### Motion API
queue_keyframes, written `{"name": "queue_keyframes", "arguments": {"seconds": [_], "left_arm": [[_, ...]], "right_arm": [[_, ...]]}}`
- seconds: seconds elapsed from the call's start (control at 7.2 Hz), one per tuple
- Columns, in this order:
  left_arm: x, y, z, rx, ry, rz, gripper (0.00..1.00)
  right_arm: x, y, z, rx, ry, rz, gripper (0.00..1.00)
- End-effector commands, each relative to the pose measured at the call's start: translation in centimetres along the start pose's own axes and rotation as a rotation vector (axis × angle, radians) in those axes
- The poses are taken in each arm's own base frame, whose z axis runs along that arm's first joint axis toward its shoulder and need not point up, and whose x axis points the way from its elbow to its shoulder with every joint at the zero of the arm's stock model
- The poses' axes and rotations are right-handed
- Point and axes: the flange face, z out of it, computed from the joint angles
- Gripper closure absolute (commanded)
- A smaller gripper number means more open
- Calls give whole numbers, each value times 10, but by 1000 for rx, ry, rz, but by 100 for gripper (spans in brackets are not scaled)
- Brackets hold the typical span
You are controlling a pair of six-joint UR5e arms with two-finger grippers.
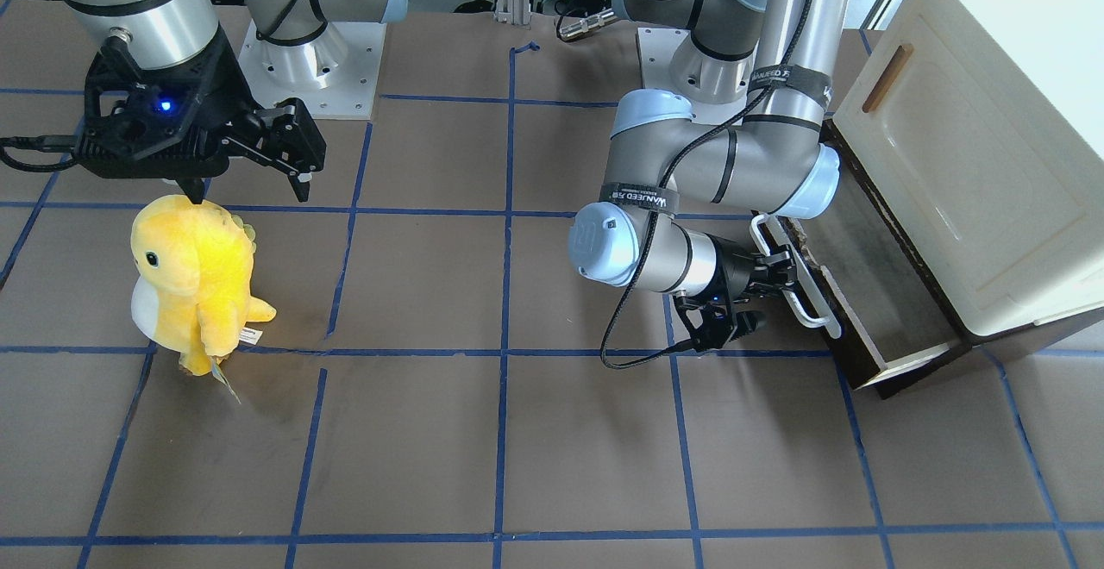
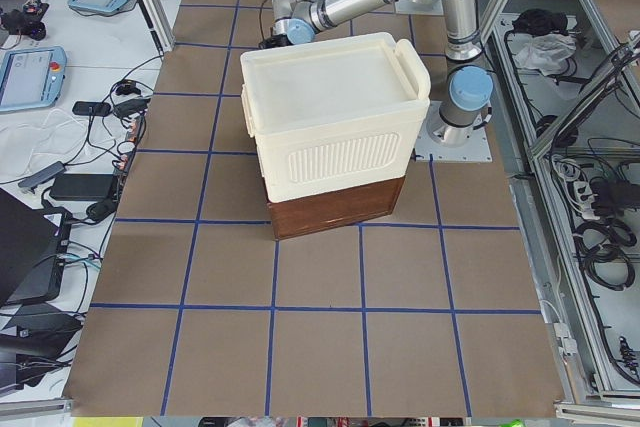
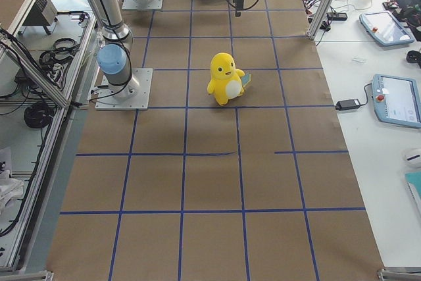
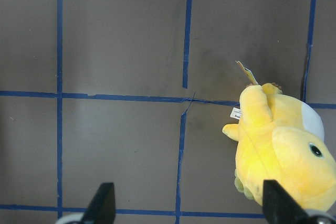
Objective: Pull drawer sideways
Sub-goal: 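Keep pulling the drawer with the left gripper until fully open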
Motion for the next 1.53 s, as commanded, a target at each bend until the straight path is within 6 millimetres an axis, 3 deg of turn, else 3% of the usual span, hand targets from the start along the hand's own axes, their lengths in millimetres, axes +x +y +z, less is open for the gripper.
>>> {"name": "queue_keyframes", "arguments": {"seconds": [0.0, 0.14, 0.42, 0.56, 0.83, 1.11, 1.25, 1.39], "left_arm": [[0, 0, -1, 2, 0, -1, 72], [-1, -1, -7, 13, 4, -4, 71], [-4, -3, -12, 24, 3, -11, 41], [-6, -5, -16, 29, 9, -17, 33], [-18, -8, -29, 28, 73, -8, 30], [-55, -16, -83, 65, 343, 28, 27], [-89, -10, -113, 87, 520, 11, 26], [-114, 2, -130, 102, 625, -18, 23]], "right_arm": [[0, 0, 0, 0, 0, -2, 0], [0, 0, 0, 0, 0, 0, 0], [0, 0, 0, 0, 0, 0, 0], [0, 0, 0, 0, 0, 0, 0], [0, 0, 0, 0, 0, 0, 0], [0, 0, 0, 0, 0, 0, 0], [0, 0, 0, 0, 0, 0, 0], [0, 0, 0, 0, 0, 0, 0]]}}
